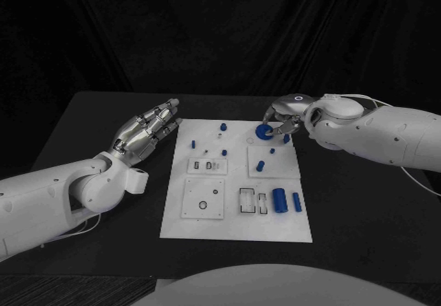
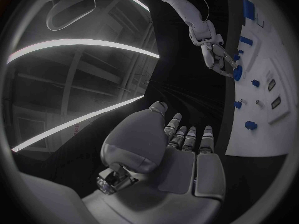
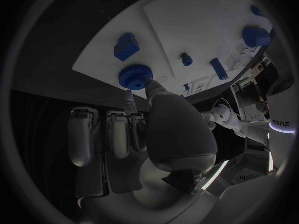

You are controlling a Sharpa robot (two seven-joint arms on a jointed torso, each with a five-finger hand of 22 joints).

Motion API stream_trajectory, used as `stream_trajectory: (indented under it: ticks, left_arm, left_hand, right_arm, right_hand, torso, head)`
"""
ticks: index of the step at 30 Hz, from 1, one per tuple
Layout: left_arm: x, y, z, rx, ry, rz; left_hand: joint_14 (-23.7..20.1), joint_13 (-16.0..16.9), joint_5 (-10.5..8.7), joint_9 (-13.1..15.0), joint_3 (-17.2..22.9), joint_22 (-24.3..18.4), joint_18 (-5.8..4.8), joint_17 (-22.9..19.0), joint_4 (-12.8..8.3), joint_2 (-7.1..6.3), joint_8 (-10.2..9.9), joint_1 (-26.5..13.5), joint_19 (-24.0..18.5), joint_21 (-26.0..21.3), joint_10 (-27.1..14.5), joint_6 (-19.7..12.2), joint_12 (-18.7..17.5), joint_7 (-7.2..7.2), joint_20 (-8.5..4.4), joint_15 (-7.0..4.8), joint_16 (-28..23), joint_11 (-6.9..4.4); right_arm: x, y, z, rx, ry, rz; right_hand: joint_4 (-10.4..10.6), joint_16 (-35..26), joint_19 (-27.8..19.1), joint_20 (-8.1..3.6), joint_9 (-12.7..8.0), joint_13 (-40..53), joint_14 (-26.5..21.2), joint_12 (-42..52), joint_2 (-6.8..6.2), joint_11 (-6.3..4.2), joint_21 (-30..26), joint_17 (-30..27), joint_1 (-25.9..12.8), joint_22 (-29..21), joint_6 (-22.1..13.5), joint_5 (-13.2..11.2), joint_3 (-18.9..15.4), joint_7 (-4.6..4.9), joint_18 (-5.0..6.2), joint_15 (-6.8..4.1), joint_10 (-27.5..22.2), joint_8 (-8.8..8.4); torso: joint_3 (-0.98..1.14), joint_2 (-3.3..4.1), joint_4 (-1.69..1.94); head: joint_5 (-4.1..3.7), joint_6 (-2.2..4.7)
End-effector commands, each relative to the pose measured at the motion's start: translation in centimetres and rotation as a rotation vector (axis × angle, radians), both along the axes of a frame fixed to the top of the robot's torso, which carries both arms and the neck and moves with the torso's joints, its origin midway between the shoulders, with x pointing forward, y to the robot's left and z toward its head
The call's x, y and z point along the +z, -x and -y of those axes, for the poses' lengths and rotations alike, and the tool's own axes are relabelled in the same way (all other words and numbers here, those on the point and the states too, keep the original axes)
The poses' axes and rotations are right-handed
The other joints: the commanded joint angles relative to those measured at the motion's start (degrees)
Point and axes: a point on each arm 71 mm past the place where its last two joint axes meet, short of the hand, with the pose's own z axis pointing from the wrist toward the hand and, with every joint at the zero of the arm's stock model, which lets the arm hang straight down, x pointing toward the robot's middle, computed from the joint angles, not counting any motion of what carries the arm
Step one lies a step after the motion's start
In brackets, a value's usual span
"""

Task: Assemble the parts on the task board

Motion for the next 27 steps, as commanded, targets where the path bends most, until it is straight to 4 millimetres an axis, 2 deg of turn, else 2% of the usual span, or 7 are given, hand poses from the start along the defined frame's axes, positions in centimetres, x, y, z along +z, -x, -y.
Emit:
stream_trajectory:
  ticks: [1,8,12,18,22,24,27]
  left_arm:
    - [0.62,0.04,0.06,-0.003,0.057,0.057]
    - [0.6,0.03,0.14,-0.009,0.058,0.055]
    - [0.59,0.02,0.17,-0.011,0.059,0.053]
    - [0.58,0.02,0.18,-0.013,0.059,0.052]
    - [0.57,0.02,0.18,-0.013,0.059,0.052]
    - [0.57,0.02,0.18,-0.013,0.059,0.052]
    - [0.58,0.04,0.13,-0.013,0.059,0.052]
  left_hand:
    - [-0.03,0.07,0.26,0.08,0.26,-0.06,0.93,-0.06,-0.05,-0.1,0.2,0.5,0.04,-0.34,-0.04,0.19,0.32,0.21,0.5,0.4,-0.21,0.48]
    - [-0.03,0.07,0.27,0.08,0.34,-0.06,0.93,-0.06,-0.1,-0.13,0.22,0.48,0.04,-0.34,-0.04,0.2,0.32,0.25,0.57,0.46,-0.21,0.51]
    - [-0.03,0.07,0.29,0.08,0.43,-0.06,0.93,-0.06,-0.17,-0.15,0.24,0.46,0.04,-0.34,-0.05,0.23,0.33,0.28,0.66,0.53,-0.21,0.56]
    - [-0.03,0.07,0.29,0.08,0.43,-0.06,0.93,-0.06,-0.17,-0.15,0.24,0.46,0.04,-0.34,-0.05,0.23,0.33,0.28,0.66,0.53,-0.21,0.56]
    - [-0.03,0.07,0.3,0.09,0.48,-0.06,0.93,-0.06,-0.21,-0.17,0.26,0.46,0.04,-0.34,-0.05,0.24,0.33,0.3,0.71,0.57,-0.21,0.57]
    - [-0.03,0.07,0.3,0.09,0.48,-0.06,0.93,-0.06,-0.21,-0.17,0.26,0.46,0.04,-0.34,-0.05,0.24,0.33,0.3,0.71,0.57,-0.21,0.57]
    - [-0.03,0.07,0.3,0.09,0.48,-0.06,0.93,-0.06,-0.21,-0.17,0.26,0.46,0.04,-0.34,-0.05,0.24,0.33,0.3,0.71,0.57,-0.21,0.57]
  right_arm:
    - [-0.36,-0.05,0.21,-0.033,0.03,-0.01]
    - [-0.7,-0.03,0.14,-0.038,0.039,-0.025]
    - [-0.93,0.0,0.09,-0.038,0.045,-0.039]
    - [-1.23,0.12,-0.05,-0.026,0.046,-0.05]
    - [-1.34,0.21,-0.19,-0.019,0.044,-0.052]
    - [-1.33,0.23,-0.25,-0.015,0.041,-0.049]
    - [-1.22,0.29,-0.4,-0.005,0.03,-0.034]
  right_hand:
    - [-0.55,0.14,2.52,0.56,0.14,15.08,5.97,0.14,0.39,0.44,-0.25,15.08,0.42,12.25,-0.57,0.67,0.09,0.02,-0.39,0.44,6.1,-0.4]
    - [-1.2,0.14,2.24,0.89,0.29,15.08,5.97,0.14,0.64,0.63,-0.65,15.08,0.64,12.06,-1.56,1.63,0.11,0.3,-0.27,0.79,6.1,-0.85]
    - [-1.98,0.14,2.19,1.2,0.81,15.08,5.97,0.14,1.06,0.93,-0.76,15.08,0.87,12.06,-0.6,3.74,0.29,0.57,-0.24,1.06,6.1,-0.31]
    - [-3.64,0.14,2.09,1.26,2.59,15.08,5.97,0.14,1.57,0.72,-0.98,15.08,1.48,12.05,3.05,6.57,0.76,0.18,-0.18,0.95,6.1,2.1]
    - [-5.61,0.14,2.11,0.81,5.41,15.08,5.97,0.14,1.82,0.23,-1.05,15.08,2.25,12.13,5.35,7.64,0.91,-0.35,-0.17,0.56,6.1,5.25]
    - [-6.18,0.14,2.09,0.7,6.8,15.08,5.97,0.14,1.98,0.2,-1.11,15.08,2.24,12.15,5.4,9.11,0.92,-0.5,-0.17,0.47,6.1,6.48]
    - [-7.21,0.14,2.23,0.55,9.71,15.08,5.97,0.14,2.14,0.14,-1.01,15.08,2.3,12.3,5.22,13.34,1.22,-0.8,-0.22,0.3,6.1,9.08]
  torso:
    - [0.04,0.05,0.07]
    - [0.04,0.05,0.07]
    - [0.02,0.08,0.05]
    - [0.03,0.13,-0.01]
    - [0.02,0.11,0.0]
    - [0.02,0.1,-0.02]
    - [0.04,0.11,0.02]
  head:
    - [0.06,0.0]
    - [0.06,0.0]
    - [0.12,0.0]
    - [0.19,0.0]
    - [0.17,0.0]
    - [0.19,0.0]
    - [0.21,0.0]
